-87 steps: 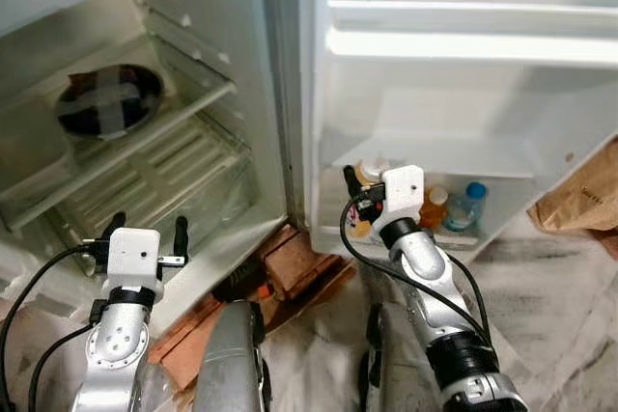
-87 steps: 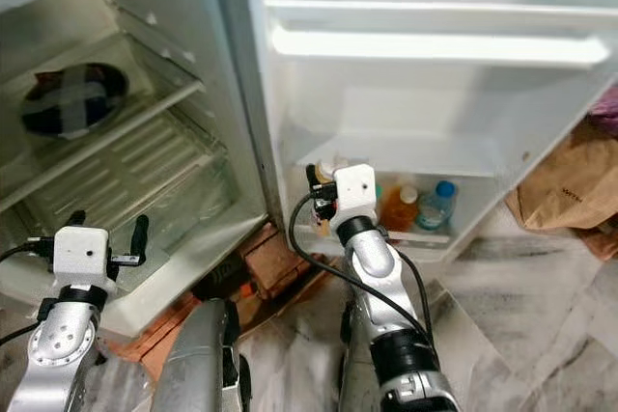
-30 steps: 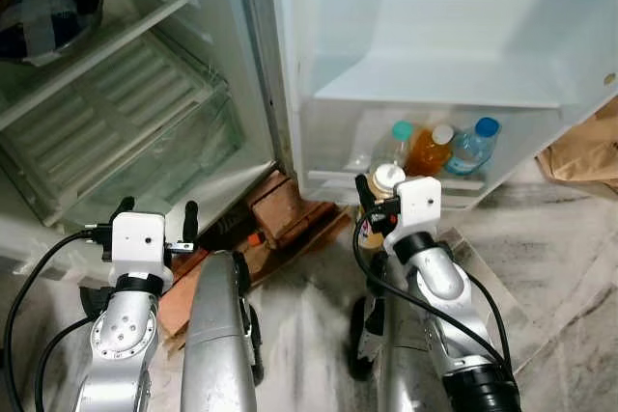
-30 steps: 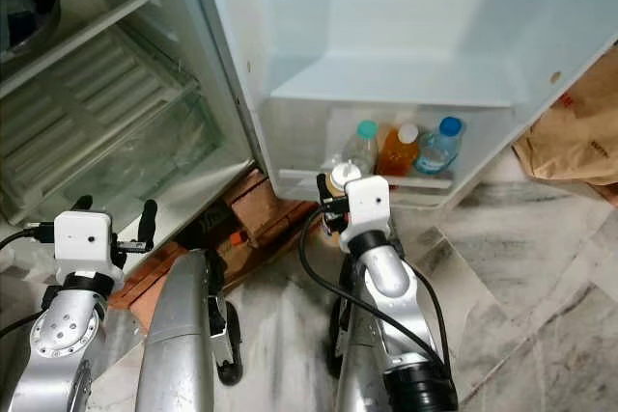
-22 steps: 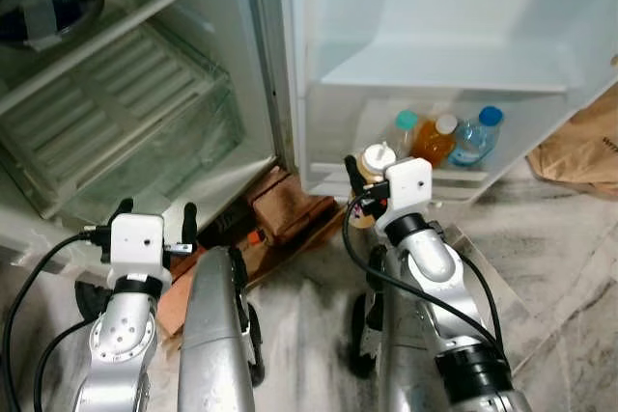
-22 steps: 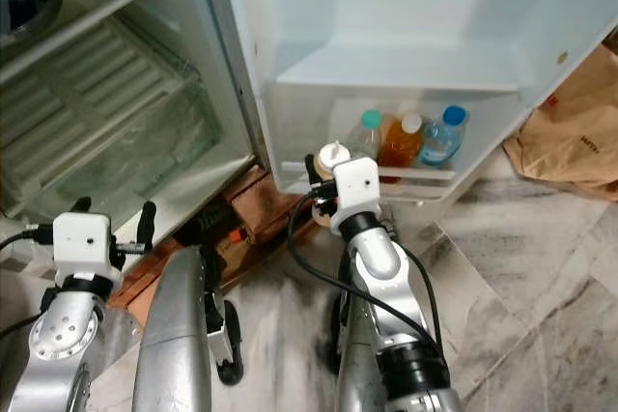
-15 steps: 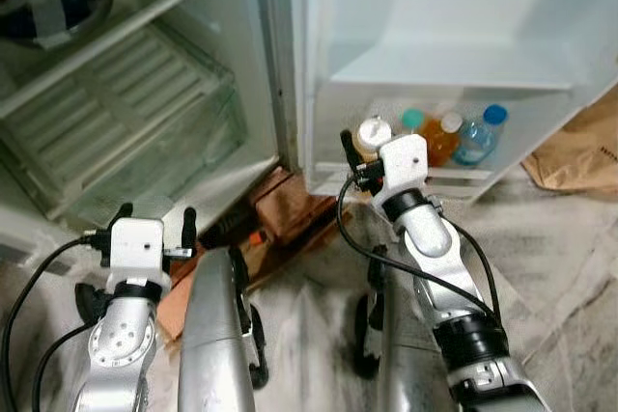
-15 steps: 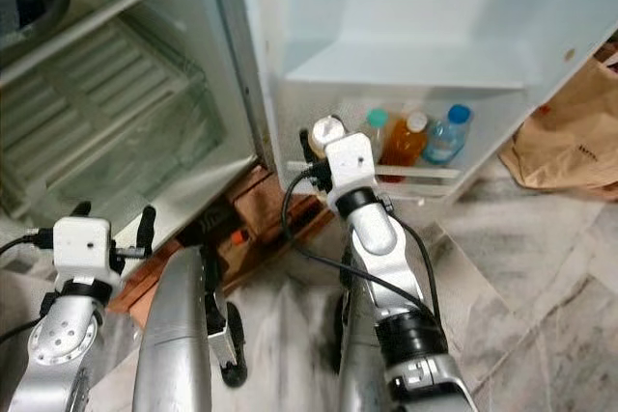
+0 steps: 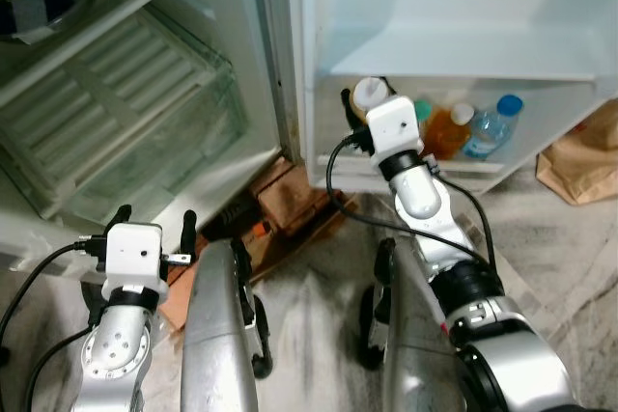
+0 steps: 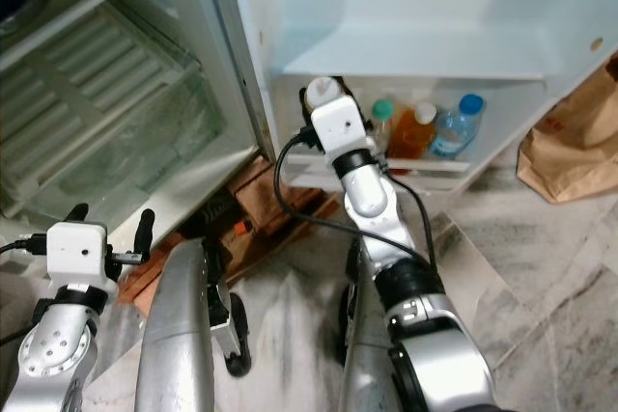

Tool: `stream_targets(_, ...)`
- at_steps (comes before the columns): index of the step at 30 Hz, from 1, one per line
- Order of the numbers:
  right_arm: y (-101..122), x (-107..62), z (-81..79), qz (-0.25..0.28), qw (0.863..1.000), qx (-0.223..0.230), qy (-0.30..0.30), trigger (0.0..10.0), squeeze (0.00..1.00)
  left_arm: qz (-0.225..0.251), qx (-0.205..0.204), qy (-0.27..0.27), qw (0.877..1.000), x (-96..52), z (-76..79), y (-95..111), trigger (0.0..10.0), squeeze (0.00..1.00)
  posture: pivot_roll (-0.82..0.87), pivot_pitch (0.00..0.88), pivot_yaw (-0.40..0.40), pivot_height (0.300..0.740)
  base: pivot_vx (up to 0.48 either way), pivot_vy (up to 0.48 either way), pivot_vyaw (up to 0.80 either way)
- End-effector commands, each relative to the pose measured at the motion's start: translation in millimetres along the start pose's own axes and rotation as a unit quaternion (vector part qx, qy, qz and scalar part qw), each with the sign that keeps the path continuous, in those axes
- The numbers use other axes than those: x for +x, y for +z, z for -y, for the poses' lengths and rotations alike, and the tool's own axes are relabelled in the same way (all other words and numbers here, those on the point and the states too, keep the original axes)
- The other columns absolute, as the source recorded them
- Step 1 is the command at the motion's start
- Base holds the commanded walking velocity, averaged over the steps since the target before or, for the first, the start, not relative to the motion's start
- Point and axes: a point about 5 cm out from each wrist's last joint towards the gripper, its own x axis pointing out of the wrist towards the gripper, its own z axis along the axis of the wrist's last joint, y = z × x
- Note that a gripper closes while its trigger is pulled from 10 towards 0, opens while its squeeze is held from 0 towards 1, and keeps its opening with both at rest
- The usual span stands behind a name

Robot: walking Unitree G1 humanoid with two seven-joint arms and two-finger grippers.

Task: Restocking fridge

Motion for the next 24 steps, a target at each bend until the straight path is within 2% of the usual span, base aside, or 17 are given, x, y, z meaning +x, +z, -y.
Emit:
stream_targets(1,-2,-0.2,-7.7,0.002,1.0,-0.011,0.007,10.0,0.0,-0.017,0.004,-0.003,1.0,-8.1,-4.5,-3,10.0,0.0,0.27,0.408,0.09,0.524,0.0,0.0,0.0)
stream_targets(3,-4,-0.1,-9.8,0.002,1.0,-0.018,0.011,10.0,0.0,-0.017,0.004,-0.005,1.0,-9.8,-4.8,-2,10.0,0.0,0.28,0.417,0.094,0.524,0.0,0.0,0.0)
stream_targets(11,-20,-4.8,-30.7,-0.023,0.992,-0.104,0.062,10.0,0.0,-0.023,0.007,-0.008,1.0,-18.5,-7.2,4,10.0,0.0,0.31,0.451,0.105,0.524,0.0,0.0,0.0)
stream_targets(18,-30,-12.7,-40.7,-0.047,0.986,-0.125,0.096,10.0,0.0,-0.031,0.005,-0.013,0.999,-25.2,-6.6,6,10.0,0.0,0.33,0.474,0.113,0.524,0.0,0.0,0.0)
stream_targets(22,-29,-12.5,-45.7,-0.042,0.984,-0.141,0.096,10.0,0.0,-0.038,0.001,-0.017,0.999,-28.3,-5.5,7,10.0,0.0,0.32,0.487,0.117,0.524,0.0,0.0,0.0)
stream_targets(24,-31,-12.8,-46.3,-0.057,0.986,-0.127,0.091,10.0,0.0,-0.04,0.0,-0.019,0.999,-28.9,-4.8,8,10.0,0.0,0.32,0.491,0.118,0.524,0.0,0.0,0.0)
